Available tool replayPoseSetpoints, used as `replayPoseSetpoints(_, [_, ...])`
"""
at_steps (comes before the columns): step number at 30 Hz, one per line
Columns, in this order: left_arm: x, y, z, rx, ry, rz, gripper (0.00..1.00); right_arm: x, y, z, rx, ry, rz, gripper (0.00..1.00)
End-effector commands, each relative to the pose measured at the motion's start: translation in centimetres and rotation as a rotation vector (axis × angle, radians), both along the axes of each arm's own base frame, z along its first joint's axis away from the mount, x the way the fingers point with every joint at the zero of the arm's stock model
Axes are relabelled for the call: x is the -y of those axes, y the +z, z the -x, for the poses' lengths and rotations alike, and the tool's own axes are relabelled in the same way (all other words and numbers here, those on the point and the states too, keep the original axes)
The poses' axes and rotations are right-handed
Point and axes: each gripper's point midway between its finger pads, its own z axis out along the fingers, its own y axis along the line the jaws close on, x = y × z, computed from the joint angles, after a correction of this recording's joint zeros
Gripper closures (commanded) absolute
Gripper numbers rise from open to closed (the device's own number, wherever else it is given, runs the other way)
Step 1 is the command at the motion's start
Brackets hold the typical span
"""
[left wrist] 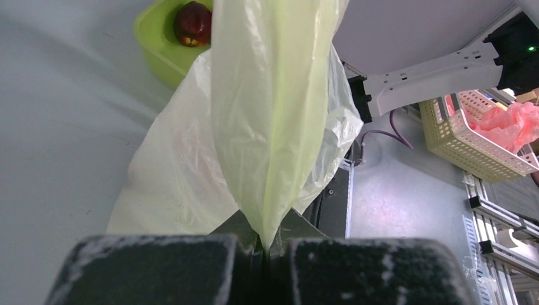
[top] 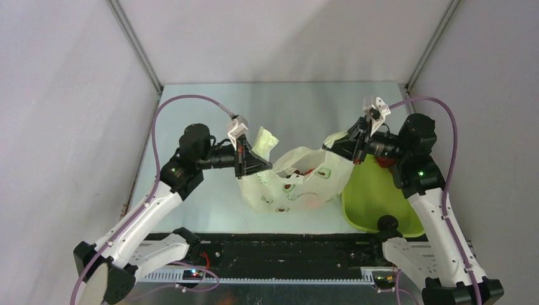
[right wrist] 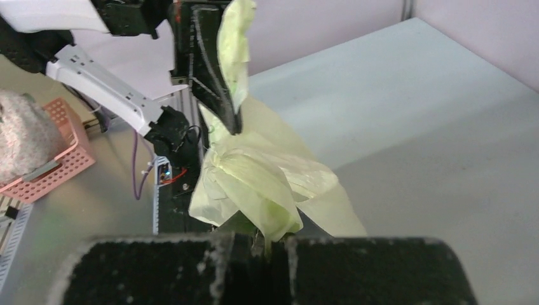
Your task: Place the fake fruits into the plastic bag and tie a complex knot
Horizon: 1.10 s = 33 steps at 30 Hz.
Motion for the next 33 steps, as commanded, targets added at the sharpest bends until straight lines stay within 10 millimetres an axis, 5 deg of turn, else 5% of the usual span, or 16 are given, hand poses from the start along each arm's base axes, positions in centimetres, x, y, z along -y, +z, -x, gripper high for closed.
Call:
replayPoseSetpoints(1, [-0.2, 4.3, 0.4, 0.095, 0.0, 0.09, 1.0, -1.4, 1.5, 2.0, 0.076, 0.027, -0.012, 1.0])
replayPoseSetpoints(8, [0.2, 6.1, 0.5, 0.093, 0.003, 0.094, 1.0, -4.6, 0.3, 2.6, 0.042, 0.073, 0.008, 1.0])
replayPoseSetpoints(15, [1.1, 7.9, 2.7, 0.123, -0.02, 0.094, 1.0, -7.9, -2.0, 2.2, -0.014, 0.044, 0.094, 1.0])
replayPoseSetpoints(26, [2.1, 5.9, 2.5, 0.089, -0.012, 0.059, 0.98, -9.8, -3.8, 1.6, -0.08, 0.012, 0.154, 1.0])
replayPoseSetpoints(33, [2.6, 5.7, 1.7, 0.084, 0.01, 0.053, 0.83, -10.4, -3.9, 2.0, -0.082, 0.029, 0.16, 1.0])
